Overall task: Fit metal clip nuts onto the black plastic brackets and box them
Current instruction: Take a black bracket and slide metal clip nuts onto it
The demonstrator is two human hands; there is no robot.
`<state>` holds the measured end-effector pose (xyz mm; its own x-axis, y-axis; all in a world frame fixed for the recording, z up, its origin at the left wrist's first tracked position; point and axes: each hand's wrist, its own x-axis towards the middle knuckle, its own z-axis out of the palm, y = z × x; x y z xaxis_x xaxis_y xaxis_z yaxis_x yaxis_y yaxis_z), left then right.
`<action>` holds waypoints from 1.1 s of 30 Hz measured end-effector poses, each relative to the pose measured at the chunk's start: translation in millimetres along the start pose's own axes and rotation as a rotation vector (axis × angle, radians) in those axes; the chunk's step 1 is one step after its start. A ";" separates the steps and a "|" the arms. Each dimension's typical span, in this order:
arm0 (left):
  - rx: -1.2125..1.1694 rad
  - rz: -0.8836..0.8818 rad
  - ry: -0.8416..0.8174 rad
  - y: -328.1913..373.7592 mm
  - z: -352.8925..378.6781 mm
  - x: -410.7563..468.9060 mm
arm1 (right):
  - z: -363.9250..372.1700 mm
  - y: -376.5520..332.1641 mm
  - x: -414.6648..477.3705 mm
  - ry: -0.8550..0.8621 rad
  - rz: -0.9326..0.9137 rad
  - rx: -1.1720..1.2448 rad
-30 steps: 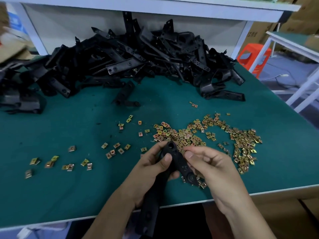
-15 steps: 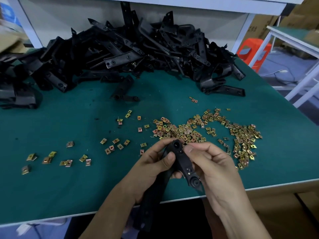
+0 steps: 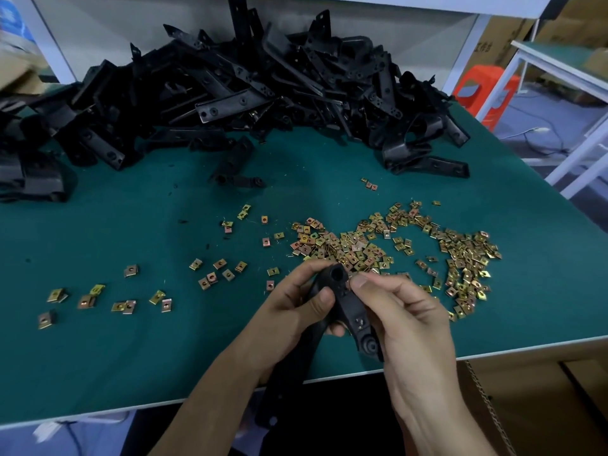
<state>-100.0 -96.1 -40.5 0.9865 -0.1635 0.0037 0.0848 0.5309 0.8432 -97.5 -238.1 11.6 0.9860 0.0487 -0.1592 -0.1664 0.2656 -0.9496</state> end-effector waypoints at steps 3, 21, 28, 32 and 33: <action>0.055 0.007 -0.016 1.3 0.8 -1.2 | 2.2 4.5 -1.4 0.020 -0.010 -0.023; 0.082 -0.082 0.225 4.0 1.1 3.0 | -53.1 6.8 50.8 0.195 -0.356 -1.185; 0.076 -0.093 0.235 6.4 0.9 4.1 | -57.0 0.2 71.0 0.085 -0.339 -1.362; 0.024 -0.115 0.237 8.5 2.5 4.1 | -53.9 -8.0 74.0 0.036 -0.286 -1.370; 0.006 -0.121 0.238 8.7 2.9 3.8 | -53.6 -8.0 72.7 0.049 -0.279 -1.320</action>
<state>-96.0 -94.5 -31.6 0.9745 -0.0249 -0.2231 0.2039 0.5140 0.8332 -24.3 -288.4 -6.9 0.9898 0.1038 0.0973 0.1386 -0.8575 -0.4955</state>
